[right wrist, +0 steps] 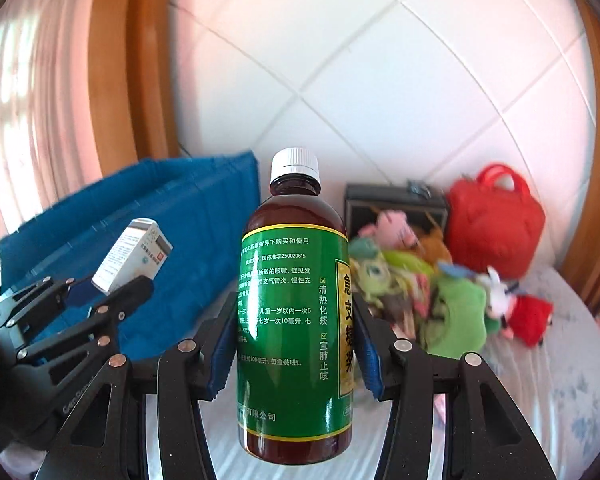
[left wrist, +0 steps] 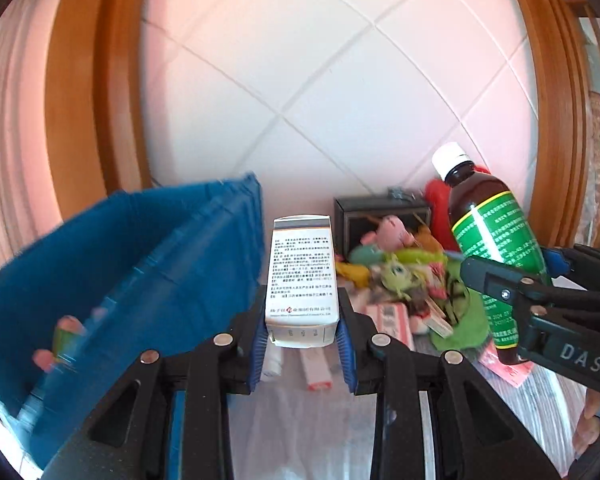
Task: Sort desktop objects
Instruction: 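Carry the white box and green bottle into the blue crate and release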
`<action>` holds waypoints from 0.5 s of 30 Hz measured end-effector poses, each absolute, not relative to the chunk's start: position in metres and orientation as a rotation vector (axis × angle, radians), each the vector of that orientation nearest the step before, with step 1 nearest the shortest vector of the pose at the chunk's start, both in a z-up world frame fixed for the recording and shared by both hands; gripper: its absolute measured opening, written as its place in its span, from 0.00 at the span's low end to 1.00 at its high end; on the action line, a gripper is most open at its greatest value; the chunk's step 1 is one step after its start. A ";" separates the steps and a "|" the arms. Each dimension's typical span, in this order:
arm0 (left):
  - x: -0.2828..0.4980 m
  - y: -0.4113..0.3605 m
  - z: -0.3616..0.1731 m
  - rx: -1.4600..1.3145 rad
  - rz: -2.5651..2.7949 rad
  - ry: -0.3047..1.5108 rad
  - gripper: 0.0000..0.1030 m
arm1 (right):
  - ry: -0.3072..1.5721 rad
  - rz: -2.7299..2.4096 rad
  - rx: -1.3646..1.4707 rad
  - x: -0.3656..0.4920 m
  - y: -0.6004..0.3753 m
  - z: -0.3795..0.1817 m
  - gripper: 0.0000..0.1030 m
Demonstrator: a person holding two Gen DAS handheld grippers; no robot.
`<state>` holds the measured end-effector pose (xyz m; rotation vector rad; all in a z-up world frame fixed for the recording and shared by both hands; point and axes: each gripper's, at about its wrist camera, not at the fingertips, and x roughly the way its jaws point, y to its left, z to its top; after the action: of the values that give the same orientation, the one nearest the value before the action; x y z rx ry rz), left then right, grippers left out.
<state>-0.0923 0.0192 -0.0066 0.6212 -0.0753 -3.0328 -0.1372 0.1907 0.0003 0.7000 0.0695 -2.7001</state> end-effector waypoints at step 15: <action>-0.109 -0.245 0.069 0.611 -2.900 -0.091 0.29 | 0.032 -2.595 0.640 -0.160 -0.090 0.081 0.50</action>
<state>-0.1088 -0.2454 0.0694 0.6105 -0.0905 -2.9003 -0.1603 -0.0902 0.0815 0.6400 0.0319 -2.5954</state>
